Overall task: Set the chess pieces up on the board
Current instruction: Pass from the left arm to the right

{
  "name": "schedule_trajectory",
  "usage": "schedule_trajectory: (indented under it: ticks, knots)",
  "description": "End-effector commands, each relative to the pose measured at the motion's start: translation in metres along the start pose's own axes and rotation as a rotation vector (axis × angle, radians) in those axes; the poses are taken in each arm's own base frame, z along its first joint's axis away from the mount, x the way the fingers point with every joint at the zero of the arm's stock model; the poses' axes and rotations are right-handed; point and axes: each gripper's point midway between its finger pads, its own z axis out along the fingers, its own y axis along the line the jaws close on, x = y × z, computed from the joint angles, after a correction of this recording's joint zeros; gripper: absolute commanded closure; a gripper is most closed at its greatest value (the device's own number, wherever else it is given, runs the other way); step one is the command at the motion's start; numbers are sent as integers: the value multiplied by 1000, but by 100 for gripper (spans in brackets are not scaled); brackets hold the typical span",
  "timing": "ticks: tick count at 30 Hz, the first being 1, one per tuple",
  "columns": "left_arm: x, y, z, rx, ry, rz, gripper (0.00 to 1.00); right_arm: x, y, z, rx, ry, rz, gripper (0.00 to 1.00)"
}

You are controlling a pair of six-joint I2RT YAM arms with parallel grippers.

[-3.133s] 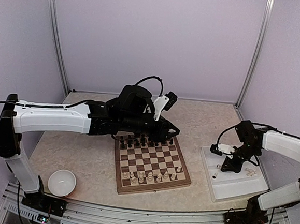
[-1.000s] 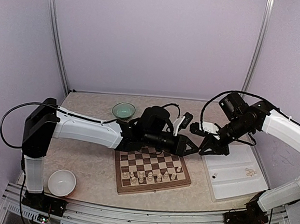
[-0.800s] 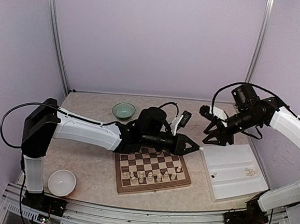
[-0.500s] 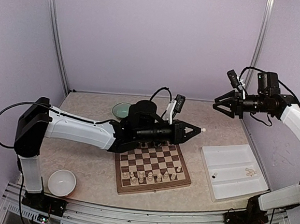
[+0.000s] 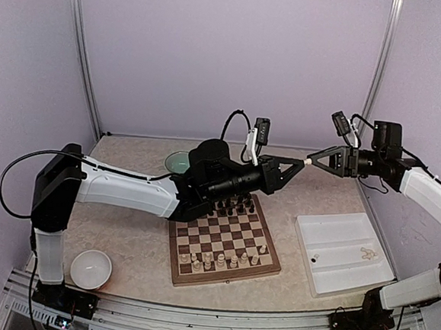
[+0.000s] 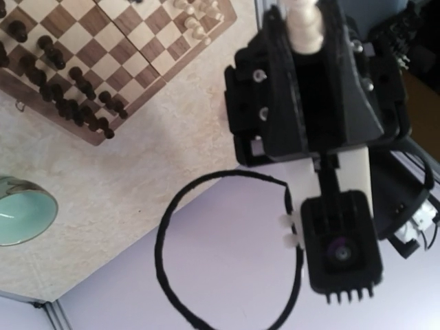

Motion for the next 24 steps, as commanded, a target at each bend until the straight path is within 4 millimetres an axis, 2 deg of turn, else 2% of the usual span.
schedule_trajectory:
  ticks: [1,8,14,24]
  knots:
    - [-1,1,9,11,-31,-8,84,0,25,-3,-89,-4,-18,54]
    - [2,2,10,11,-30,-12,85,2,42,-5,-179,6,-1,56]
    - [2,2,7,10,-30,-12,85,9,46,-6,-218,22,20,55]
    - [0,0,4,18,-41,-12,85,9,58,-10,-235,27,-2,53]
